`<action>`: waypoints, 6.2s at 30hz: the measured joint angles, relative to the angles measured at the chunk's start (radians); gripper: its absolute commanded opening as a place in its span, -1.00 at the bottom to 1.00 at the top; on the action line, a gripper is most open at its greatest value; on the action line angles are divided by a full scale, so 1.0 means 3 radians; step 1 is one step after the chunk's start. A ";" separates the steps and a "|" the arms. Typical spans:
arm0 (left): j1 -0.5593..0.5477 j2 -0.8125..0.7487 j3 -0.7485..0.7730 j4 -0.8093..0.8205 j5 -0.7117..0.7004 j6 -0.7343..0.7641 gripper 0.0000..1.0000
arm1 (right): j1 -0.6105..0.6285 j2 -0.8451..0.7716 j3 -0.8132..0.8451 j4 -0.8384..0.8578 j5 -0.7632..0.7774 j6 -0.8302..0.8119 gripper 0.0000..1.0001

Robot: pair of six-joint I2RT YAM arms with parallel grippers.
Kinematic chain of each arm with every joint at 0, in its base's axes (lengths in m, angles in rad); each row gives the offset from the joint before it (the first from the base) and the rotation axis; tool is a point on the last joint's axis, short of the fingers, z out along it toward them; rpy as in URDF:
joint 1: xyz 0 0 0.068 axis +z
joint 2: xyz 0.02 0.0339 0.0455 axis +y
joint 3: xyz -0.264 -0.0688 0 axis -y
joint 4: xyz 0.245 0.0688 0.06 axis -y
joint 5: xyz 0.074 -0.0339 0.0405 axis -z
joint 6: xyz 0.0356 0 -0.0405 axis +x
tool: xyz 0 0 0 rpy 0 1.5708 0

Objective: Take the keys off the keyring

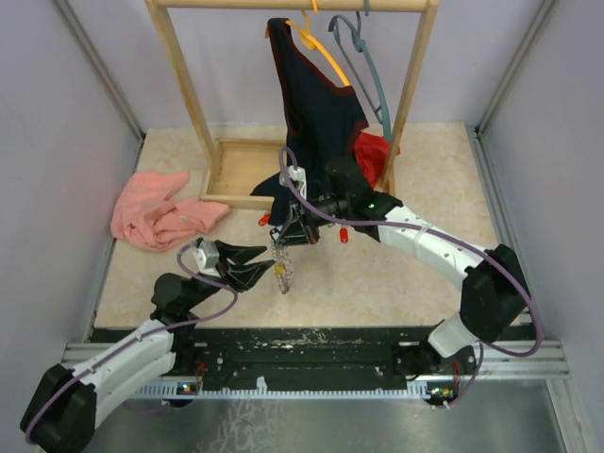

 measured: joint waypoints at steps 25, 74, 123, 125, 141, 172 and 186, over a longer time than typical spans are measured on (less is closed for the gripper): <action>-0.0001 0.0739 0.0060 0.0256 0.0327 0.0342 -0.05 | -0.0003 0.0000 0.0000 -0.0003 -0.0079 -0.0008 -1.00; -0.0053 0.0874 0.0230 0.0247 0.0500 0.0336 -0.36 | -0.0003 0.0000 0.0000 -0.0028 -0.0094 -0.0036 -1.00; -0.0053 0.0968 0.0375 0.0423 0.0876 -0.0037 -0.84 | -0.0003 -0.0025 0.0000 -0.0080 -0.0261 -0.0118 -1.00; -0.0053 0.0951 0.0357 0.0425 0.0865 -0.0051 -0.85 | -0.0003 -0.0032 0.0000 -0.0099 -0.0258 -0.0137 -1.00; -0.0053 0.0716 0.0243 0.0378 0.0718 -0.0287 -1.00 | -0.0001 -0.0038 0.0000 -0.0205 -0.0226 -0.0320 -1.00; -0.0029 0.0696 0.0547 -0.1026 0.0668 -0.1328 -1.00 | 0.0023 -0.0038 -0.0201 -0.0488 0.0200 -0.1214 -1.00; 0.0023 0.0818 0.0587 -0.1113 0.0823 -0.1724 -1.00 | 0.0043 -0.0036 -0.0261 -0.0490 0.0178 -0.1570 -1.00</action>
